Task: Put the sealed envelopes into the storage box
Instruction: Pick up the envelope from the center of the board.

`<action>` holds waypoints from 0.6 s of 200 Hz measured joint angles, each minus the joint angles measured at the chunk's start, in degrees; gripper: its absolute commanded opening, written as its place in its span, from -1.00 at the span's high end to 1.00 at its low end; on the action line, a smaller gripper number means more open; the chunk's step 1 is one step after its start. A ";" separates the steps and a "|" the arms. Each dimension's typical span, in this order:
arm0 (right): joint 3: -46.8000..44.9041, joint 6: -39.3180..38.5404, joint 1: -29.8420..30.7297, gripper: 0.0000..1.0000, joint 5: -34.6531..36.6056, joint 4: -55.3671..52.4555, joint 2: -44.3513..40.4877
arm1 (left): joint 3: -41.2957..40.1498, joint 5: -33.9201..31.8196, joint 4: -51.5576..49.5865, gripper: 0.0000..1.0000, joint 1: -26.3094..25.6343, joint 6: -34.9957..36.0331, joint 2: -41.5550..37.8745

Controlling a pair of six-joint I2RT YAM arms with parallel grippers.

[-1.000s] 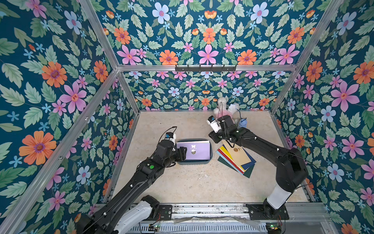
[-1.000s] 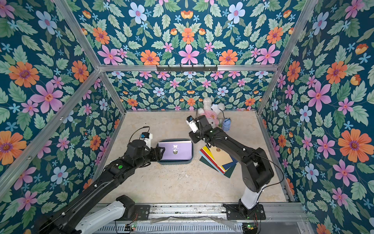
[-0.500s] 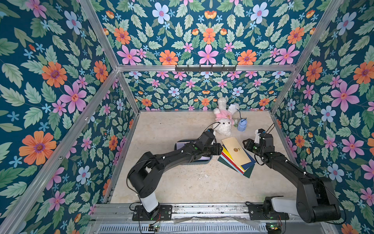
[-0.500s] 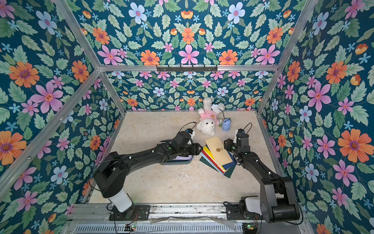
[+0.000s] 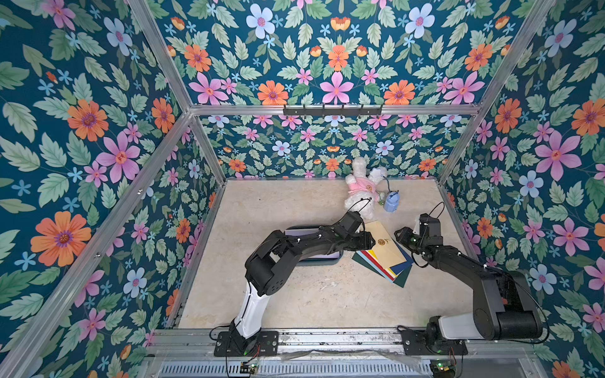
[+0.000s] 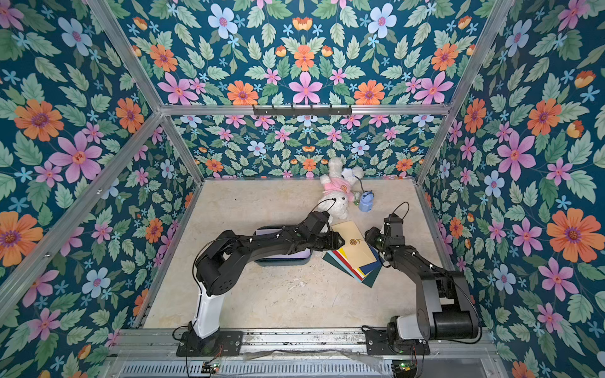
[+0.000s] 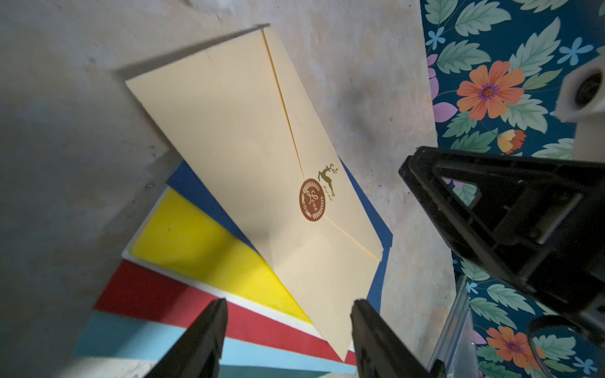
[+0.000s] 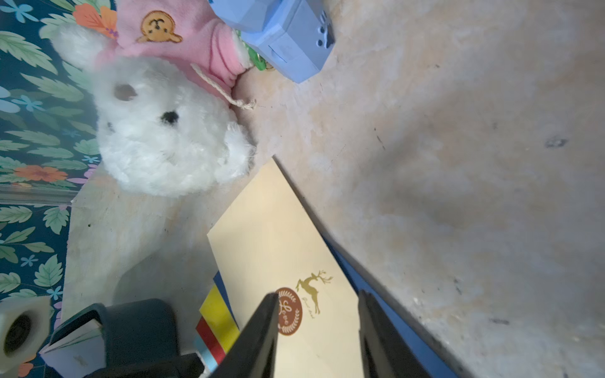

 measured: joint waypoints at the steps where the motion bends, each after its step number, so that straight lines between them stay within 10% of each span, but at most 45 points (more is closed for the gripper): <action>1: 0.02 0.02 -0.02 0.11 -0.02 0.00 0.15 | 0.02 0.02 0.02 -0.32 0.00 0.00 0.07; 120: 0.13 2.10 -0.07 0.13 -3.89 -0.04 6.67 | 0.44 1.62 1.68 -0.33 0.00 -1.42 2.99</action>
